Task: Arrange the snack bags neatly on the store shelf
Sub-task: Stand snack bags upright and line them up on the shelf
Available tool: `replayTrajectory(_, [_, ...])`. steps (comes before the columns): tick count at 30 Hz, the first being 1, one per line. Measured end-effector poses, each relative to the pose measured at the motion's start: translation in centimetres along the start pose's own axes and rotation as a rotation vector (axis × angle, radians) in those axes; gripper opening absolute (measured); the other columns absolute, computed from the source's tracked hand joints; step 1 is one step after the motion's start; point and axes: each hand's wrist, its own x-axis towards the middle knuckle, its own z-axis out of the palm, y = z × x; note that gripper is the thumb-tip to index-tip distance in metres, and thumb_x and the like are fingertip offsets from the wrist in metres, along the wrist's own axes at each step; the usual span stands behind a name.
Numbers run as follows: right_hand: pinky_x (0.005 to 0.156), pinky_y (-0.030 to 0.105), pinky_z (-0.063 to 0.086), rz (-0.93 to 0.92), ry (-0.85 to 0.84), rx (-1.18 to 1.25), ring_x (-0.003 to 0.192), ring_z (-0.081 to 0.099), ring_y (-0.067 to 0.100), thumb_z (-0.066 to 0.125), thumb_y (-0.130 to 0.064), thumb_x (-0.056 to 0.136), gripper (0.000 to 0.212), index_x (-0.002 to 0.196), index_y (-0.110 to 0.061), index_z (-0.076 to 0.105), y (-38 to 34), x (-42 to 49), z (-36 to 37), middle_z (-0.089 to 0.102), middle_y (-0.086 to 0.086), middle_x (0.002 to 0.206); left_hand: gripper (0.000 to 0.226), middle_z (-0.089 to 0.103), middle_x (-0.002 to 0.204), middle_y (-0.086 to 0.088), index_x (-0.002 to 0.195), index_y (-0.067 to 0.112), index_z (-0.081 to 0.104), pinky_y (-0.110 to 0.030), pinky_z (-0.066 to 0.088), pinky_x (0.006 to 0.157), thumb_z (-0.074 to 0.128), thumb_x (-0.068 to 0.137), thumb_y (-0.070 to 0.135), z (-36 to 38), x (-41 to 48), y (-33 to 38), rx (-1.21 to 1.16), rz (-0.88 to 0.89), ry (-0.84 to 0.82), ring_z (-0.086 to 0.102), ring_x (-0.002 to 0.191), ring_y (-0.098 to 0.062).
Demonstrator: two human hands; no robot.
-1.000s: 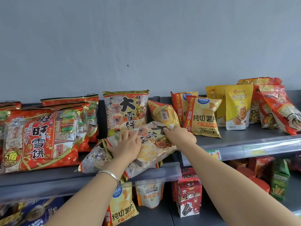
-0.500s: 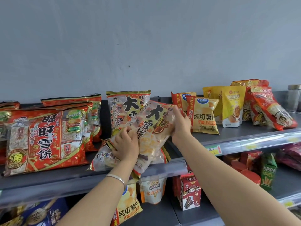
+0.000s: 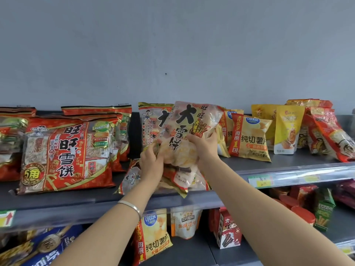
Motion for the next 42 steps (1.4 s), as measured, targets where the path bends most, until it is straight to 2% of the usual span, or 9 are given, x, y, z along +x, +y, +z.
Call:
replayTrajectory(4, [0.087,0.043,0.051,-0.293,0.027,-0.263,0.103,0.060,0.023,0.079,-0.021,0.076,0.062,0.125,-0.019,0.042,-2.6,0.6,0.1,0.062,-0.003,0.112,0.039,0.047,0.133,-0.009,0.134,0.016,0.043,-0.039,0.043,0.097,0.048,0.096,0.026,-1.2,1.5,-1.1,0.121,0.016,-0.181,0.051,0.115,-0.024])
replayTrajectory(7, [0.086,0.040,0.048,-0.394,0.016,-0.441,0.109,0.059,0.026,0.074,-0.027,0.081,0.069,0.138,-0.021,0.036,-3.4,1.3,-0.6,0.060,0.001,0.124,0.044,0.053,0.129,-0.002,0.137,0.020,0.042,-0.031,0.048,0.082,0.051,0.095,0.027,-0.7,2.3,-1.5,0.371,0.023,-0.422,0.056,0.092,-0.012])
replayTrajectory(12, [0.074,0.030,0.045,-0.472,0.074,-0.620,0.114,0.059,0.025,0.070,-0.037,0.085,0.079,0.149,-0.026,0.025,-4.3,3.0,-2.9,0.056,0.001,0.135,0.059,0.032,0.152,-0.006,0.148,0.014,0.027,-0.031,0.032,0.108,0.048,0.096,0.033,1.6,4.0,-0.9,0.637,0.067,-0.610,0.036,0.136,-0.023])
replayTrajectory(17, [0.072,0.034,0.052,-0.499,0.144,-0.774,0.105,0.063,0.023,0.067,-0.043,0.085,0.077,0.148,-0.035,0.023,-4.0,4.6,-4.9,0.059,-0.004,0.131,0.059,0.034,0.150,-0.008,0.145,0.014,0.033,-0.036,0.031,0.111,0.044,0.095,0.042,5.5,5.1,-0.1,0.709,0.061,-0.692,0.035,0.136,-0.027])
replayTrajectory(22, [0.069,0.031,0.048,-0.438,0.123,-0.825,0.105,0.063,0.023,0.066,-0.042,0.086,0.078,0.149,-0.034,0.021,-2.8,5.6,-6.0,0.058,-0.004,0.132,0.053,0.030,0.152,-0.004,0.140,0.031,0.039,-0.053,0.023,0.110,0.030,0.092,0.052,7.6,5.0,-0.5,0.895,0.097,-0.670,0.029,0.136,-0.033])
replayTrajectory(28, [0.067,0.031,0.047,-0.464,0.092,-0.846,0.099,0.062,0.020,0.067,-0.039,0.086,0.068,0.142,-0.028,0.030,-2.0,5.3,-5.1,0.059,-0.005,0.125,0.052,0.041,0.145,-0.003,0.136,0.032,0.044,-0.046,0.034,0.106,0.032,0.092,0.057,6.6,4.7,-0.6,0.860,0.137,-0.670,0.039,0.131,-0.028])
replayTrajectory(33, [0.069,0.034,0.050,-0.462,0.056,-0.927,0.096,0.062,0.020,0.067,-0.040,0.084,0.055,0.128,-0.022,0.040,-1.2,4.1,-4.3,0.060,-0.004,0.113,0.055,0.033,0.151,0.001,0.140,0.042,0.035,-0.046,0.036,0.106,0.031,0.089,0.064,4.0,3.9,-1.0,0.827,0.125,-0.628,0.037,0.134,-0.026])
replayTrajectory(38, [0.062,0.035,0.050,-0.507,-0.007,-1.071,0.083,0.062,0.027,0.066,-0.036,0.084,0.054,0.125,-0.019,0.036,0.0,1.7,-2.6,0.059,-0.001,0.092,0.059,0.039,0.148,-0.003,0.144,0.031,0.032,-0.043,0.039,0.103,0.032,0.092,0.058,0.7,2.6,-1.9,0.853,0.061,-0.520,0.042,0.130,-0.027])
replayTrajectory(42, [0.058,0.033,0.042,-0.551,-0.042,-1.203,0.085,0.063,0.031,0.061,-0.030,0.087,0.048,0.126,-0.021,0.036,1.4,-0.2,-1.5,0.063,0.004,0.101,0.063,0.032,0.151,-0.003,0.145,0.033,0.026,-0.044,0.033,0.103,0.030,0.090,0.063,-2.8,1.2,-2.3,0.950,-0.028,-0.400,0.036,0.134,-0.029])
